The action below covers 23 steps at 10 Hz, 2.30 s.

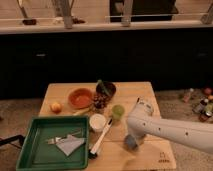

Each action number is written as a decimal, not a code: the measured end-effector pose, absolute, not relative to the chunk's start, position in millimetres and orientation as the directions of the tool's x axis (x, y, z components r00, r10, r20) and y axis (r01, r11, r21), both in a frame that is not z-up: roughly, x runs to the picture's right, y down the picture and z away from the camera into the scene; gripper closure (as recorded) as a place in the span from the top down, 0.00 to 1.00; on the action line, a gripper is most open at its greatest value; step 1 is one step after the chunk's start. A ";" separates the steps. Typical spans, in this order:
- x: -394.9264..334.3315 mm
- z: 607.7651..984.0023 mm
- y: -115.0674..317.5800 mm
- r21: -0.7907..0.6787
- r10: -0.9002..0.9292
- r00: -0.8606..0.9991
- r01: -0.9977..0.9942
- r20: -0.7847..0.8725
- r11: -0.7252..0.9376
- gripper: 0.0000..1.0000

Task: Wipe table surface with sponge

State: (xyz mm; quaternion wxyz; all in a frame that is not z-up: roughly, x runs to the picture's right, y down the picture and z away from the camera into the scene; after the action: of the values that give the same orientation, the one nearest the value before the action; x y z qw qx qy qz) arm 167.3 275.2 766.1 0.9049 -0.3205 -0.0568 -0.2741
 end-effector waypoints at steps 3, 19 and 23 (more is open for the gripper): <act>196.0 759.6 282.0 -0.584 -0.451 0.859 0.499 0.241 0.640 0.00; 167.4 769.6 259.9 -0.481 -0.429 0.804 0.591 0.411 0.647 0.00; 191.8 748.2 275.7 -0.505 -0.421 0.806 0.589 0.415 0.631 0.00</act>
State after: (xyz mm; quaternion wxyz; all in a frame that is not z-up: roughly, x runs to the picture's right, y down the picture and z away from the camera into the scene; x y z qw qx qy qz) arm 191.8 275.7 748.2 0.8936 -0.3235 -0.1300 -0.2828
